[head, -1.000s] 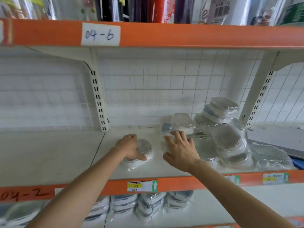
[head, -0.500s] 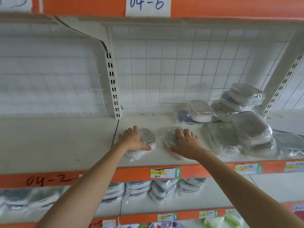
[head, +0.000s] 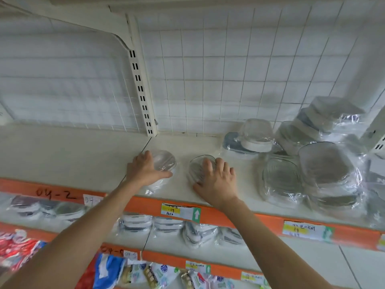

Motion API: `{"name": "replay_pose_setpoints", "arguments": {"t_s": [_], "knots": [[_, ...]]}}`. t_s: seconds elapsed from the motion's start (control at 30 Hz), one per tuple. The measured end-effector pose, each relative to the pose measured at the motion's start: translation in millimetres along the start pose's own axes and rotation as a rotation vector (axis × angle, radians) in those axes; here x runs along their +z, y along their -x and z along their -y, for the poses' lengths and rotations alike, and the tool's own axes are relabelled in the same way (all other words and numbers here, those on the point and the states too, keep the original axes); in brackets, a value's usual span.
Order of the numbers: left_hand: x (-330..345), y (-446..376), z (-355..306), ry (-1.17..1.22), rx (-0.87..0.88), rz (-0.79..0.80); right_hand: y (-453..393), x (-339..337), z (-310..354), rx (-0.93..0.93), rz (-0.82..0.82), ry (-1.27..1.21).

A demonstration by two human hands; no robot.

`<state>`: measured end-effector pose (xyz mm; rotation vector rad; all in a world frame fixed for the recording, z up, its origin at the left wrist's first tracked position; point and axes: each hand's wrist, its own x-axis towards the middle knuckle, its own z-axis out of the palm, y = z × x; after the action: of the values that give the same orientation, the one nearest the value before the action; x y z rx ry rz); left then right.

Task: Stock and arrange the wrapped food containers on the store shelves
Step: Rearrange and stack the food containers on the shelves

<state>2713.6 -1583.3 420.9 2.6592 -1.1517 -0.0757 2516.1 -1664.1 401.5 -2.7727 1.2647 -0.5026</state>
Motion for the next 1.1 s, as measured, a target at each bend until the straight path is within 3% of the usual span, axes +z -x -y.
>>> {"name": "replay_pose_setpoints", "arguments": {"t_s": [0.23, 0.47, 0.53, 0.77, 0.97, 1.1], "knots": [[2, 38, -30, 0.031, -0.178, -0.189, 7, -3, -14, -0.148, -0.086, -0.171], [2, 103, -50, 0.257, -0.095, -0.672, 25, -17, -30, -0.245, -0.193, -0.472], [0, 119, -55, 0.321, -0.078, -0.731, 36, -25, -33, -0.266, -0.227, -0.539], [9, 186, -41, 0.383, -0.006, -0.636, 90, -60, -40, -0.355, -0.386, -0.474], [49, 262, -24, 0.262, 0.067, -0.393, 163, -71, -48, -0.453, -0.286, -0.291], [64, 283, -43, 0.233, 0.173, -0.333, 217, -57, -94, -0.332, -0.127, -0.196]]}}
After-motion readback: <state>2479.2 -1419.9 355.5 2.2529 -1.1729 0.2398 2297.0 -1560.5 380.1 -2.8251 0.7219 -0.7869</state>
